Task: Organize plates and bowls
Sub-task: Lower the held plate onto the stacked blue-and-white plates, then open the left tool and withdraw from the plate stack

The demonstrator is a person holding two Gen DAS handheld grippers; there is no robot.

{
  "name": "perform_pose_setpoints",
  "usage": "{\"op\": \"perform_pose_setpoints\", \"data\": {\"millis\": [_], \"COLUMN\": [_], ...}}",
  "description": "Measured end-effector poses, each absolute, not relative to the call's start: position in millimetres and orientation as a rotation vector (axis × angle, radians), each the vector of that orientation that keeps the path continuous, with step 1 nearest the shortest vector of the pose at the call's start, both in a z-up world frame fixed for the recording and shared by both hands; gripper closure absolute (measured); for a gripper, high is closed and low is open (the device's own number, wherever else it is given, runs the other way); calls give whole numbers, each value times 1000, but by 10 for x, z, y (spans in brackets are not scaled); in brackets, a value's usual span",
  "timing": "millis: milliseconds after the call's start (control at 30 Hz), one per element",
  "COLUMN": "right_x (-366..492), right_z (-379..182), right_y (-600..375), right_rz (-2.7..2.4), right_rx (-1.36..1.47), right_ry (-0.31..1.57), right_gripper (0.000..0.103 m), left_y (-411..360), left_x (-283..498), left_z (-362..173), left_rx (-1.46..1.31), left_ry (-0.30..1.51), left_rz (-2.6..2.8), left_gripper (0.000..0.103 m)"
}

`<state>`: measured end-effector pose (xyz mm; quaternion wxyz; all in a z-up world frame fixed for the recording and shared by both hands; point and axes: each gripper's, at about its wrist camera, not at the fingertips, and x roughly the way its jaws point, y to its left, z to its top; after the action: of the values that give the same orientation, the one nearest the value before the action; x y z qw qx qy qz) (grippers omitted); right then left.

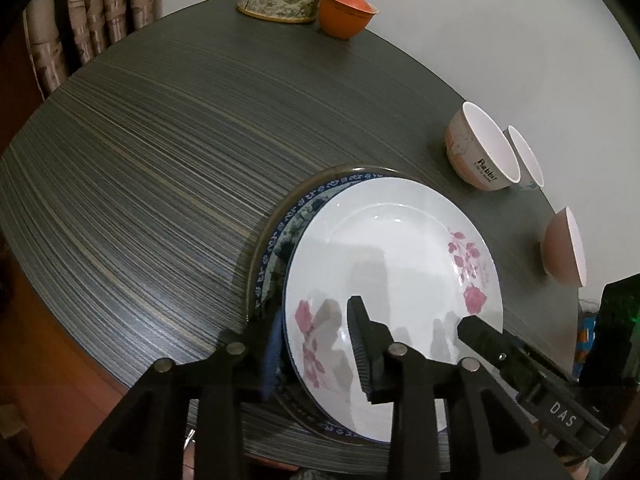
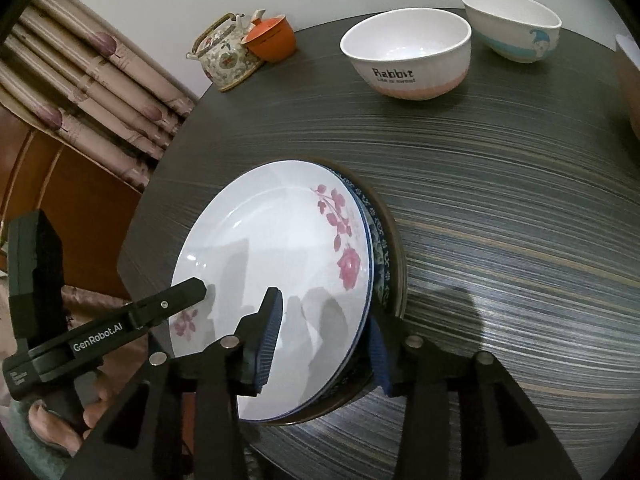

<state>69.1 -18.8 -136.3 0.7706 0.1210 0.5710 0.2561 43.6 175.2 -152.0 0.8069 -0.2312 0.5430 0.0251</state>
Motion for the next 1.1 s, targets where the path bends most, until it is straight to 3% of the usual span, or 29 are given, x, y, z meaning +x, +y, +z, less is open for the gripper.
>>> {"op": "perform_pose_setpoints", "data": {"millis": [367,533,667,1100], "right_x": [681,693,685,606], "right_z": [-1318,-1318,-1310,-1181], "right_y": [-94,-86,-27,-119], "right_rz": [547,541,552,576], "right_rx": [199,186,168,175], "right_ry": [1260,1279,1279,1222], "right_gripper": [50,50,41,30], "left_y": [1775,1767,1761,1702], "left_x": [411,405,399,352], "left_z": [-1392,-1355,-1343,-1191], "left_rx": [-476,-471,-461,-432], "left_ry": [1111,1099,1100,1057], "left_rz": [63,76,86,98], "left_gripper": [64,55,55,55]}}
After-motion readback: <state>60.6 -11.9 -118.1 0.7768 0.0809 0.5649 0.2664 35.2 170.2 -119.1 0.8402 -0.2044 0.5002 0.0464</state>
